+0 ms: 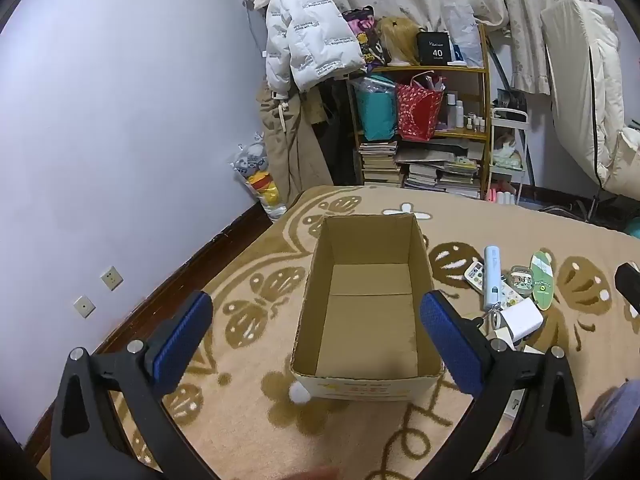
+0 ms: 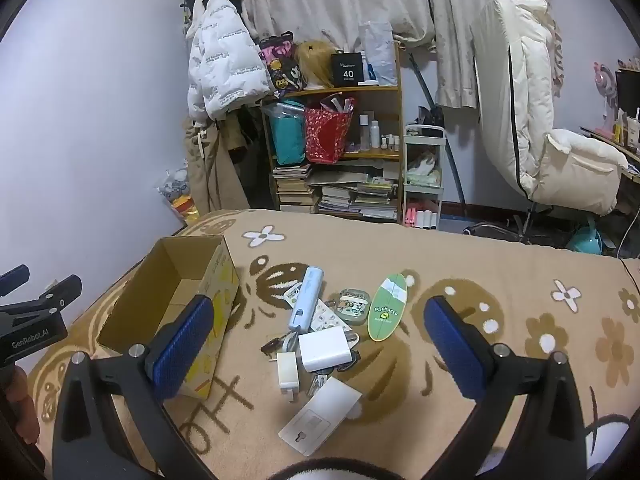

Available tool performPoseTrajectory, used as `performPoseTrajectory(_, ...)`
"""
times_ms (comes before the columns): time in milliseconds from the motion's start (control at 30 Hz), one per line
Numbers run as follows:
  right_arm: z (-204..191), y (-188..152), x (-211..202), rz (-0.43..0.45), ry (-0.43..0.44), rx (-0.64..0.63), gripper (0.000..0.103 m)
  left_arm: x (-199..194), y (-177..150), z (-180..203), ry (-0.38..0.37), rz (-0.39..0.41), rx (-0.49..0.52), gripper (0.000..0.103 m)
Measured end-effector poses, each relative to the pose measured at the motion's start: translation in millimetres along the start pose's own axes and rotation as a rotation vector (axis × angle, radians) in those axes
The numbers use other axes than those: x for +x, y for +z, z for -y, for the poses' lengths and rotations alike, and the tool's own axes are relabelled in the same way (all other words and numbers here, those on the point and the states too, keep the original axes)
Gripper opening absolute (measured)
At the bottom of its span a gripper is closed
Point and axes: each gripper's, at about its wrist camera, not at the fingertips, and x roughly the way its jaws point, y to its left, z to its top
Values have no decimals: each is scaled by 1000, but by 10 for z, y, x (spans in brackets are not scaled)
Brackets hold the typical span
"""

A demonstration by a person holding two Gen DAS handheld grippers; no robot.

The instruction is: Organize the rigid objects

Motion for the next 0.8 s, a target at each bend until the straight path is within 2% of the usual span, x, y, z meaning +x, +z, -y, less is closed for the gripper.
performPoseTrajectory(167, -1, -1, 2, -6, 2, 4, 103, 16, -1, -12, 32, 4, 4, 103)
performPoseTrajectory(400, -8, 1, 3, -5, 3, 5, 103, 83, 9, -82, -1, -11, -12, 103)
performPoseTrajectory(800, -16, -3, -1, -2, 2, 4, 103, 67, 16, 9, 17, 1, 24, 103)
